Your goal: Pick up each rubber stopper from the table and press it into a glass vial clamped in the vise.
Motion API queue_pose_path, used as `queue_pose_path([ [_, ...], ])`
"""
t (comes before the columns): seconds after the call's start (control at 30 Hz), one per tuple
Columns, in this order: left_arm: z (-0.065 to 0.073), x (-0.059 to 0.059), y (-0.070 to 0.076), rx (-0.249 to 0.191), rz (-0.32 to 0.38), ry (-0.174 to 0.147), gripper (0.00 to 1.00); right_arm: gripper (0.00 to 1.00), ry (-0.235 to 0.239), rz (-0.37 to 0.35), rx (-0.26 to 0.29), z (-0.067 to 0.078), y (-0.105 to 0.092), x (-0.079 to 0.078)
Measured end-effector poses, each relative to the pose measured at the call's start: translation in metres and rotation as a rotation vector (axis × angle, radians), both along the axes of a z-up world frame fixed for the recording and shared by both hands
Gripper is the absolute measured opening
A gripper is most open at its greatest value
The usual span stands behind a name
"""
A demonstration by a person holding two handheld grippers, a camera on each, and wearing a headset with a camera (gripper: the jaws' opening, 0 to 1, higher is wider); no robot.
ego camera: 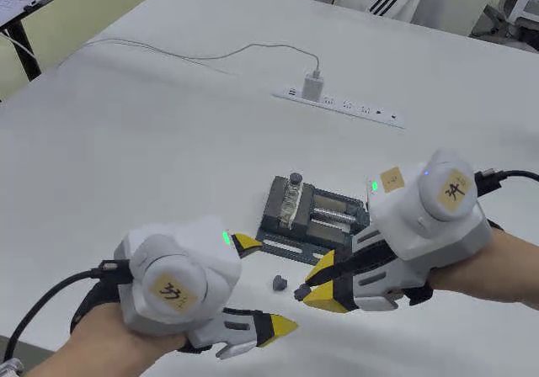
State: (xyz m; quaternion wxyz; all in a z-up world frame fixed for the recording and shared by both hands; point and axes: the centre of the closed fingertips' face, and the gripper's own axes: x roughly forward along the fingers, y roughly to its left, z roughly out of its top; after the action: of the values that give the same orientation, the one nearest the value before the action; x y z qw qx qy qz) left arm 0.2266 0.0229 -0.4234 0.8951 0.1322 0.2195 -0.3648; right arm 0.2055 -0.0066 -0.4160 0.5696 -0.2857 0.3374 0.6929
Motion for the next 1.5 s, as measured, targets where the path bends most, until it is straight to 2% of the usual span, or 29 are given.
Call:
queue_pose_path([
  [0.13, 0.001, 0.004, 0.008, -0.003, 0.025, -0.011, 0.81, 0.06, 0.006, 0.001, -0.003, -0.003, 0.000, 0.000],
  [0.2, 0.001, 0.005, 0.011, -0.009, 0.027, -0.014, 0.85, 0.06, 0.009, 0.004, -0.007, -0.004, 0.000, 0.000],
  [0.27, 0.003, 0.007, 0.015, -0.009, 0.035, -0.031, 0.86, 0.06, 0.008, 0.008, -0.010, -0.005, -0.001, 0.000],
  [0.43, 0.006, 0.011, 0.022, -0.022, 0.059, -0.035, 0.92, 0.06, 0.005, 0.006, -0.013, -0.005, -0.003, 0.004],
  [0.57, 0.006, 0.012, 0.027, -0.029, 0.083, -0.020, 0.95, 0.06, 0.002, 0.008, -0.023, -0.008, -0.006, 0.010],
  [0.73, 0.004, 0.012, 0.033, -0.031, 0.108, -0.016, 0.95, 0.06, -0.013, 0.021, -0.038, -0.007, -0.007, 0.020],
  [0.93, 0.004, 0.010, 0.032, -0.036, 0.121, -0.009, 0.92, 0.06, -0.044, 0.026, -0.046, -0.002, -0.003, 0.039],
  [1.23, 0.009, 0.012, 0.031, -0.036, 0.123, -0.016, 0.91, 0.06, -0.129, 0.053, -0.060, 0.010, 0.009, 0.076],
  [1.5, 0.009, 0.013, 0.028, -0.035, 0.112, -0.016, 0.89, 0.06, -0.215, 0.102, -0.104, 0.014, 0.017, 0.106],
])
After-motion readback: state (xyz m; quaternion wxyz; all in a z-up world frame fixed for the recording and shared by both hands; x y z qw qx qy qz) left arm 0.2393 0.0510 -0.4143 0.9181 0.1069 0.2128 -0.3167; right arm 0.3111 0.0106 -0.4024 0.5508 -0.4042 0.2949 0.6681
